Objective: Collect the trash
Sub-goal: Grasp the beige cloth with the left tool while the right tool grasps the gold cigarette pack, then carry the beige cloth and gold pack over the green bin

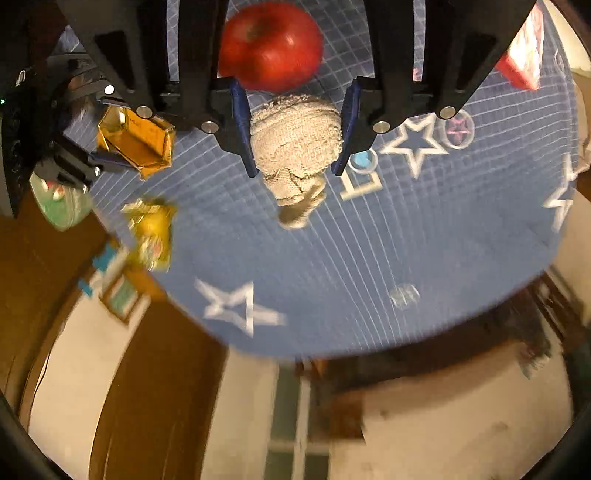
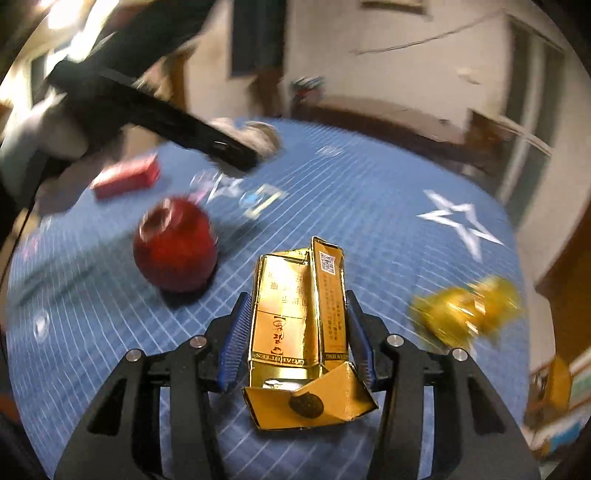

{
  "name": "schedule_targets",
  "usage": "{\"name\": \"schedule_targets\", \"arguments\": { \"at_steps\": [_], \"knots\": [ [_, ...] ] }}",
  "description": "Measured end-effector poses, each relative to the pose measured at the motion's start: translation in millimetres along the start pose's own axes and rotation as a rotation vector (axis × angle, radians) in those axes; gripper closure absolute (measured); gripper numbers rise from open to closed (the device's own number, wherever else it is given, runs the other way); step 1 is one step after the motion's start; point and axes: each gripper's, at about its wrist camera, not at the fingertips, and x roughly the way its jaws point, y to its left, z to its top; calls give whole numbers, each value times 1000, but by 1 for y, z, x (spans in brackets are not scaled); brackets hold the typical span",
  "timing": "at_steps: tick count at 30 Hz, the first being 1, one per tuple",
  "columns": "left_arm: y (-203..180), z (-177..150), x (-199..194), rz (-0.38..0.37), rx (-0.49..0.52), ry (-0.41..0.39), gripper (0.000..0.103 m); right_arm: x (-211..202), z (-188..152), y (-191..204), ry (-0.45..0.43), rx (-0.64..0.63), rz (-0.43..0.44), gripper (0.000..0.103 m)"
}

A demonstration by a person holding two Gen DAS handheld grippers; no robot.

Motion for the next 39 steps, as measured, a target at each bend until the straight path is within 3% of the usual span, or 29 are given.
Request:
{"name": "schedule_targets", "arguments": {
  "at_steps": [7,12,17,21,28,39],
  "knots": [
    [-50,-61,-96,134,-7,-321,61,-74,-9,24,-169,136,-138,55],
    [-91,-119,-136,188,-48,-470,61,-107,-16,38,-254,174,-218,55],
    [-125,-161,-173,192,-81,-581,61,-135,-26,55,-312,172,-303,55],
    [-148,-180,-191,194,-54,-624,61,-154,-34,56,-341,183,-333,55],
    [-188,-187,-190,156,-31,-613,61,-180,-46,45,-352,214,-371,55],
    [-272,-155,-158,34,55,-594,61,-217,-70,-1,-336,269,-499,55]
  ]
}}
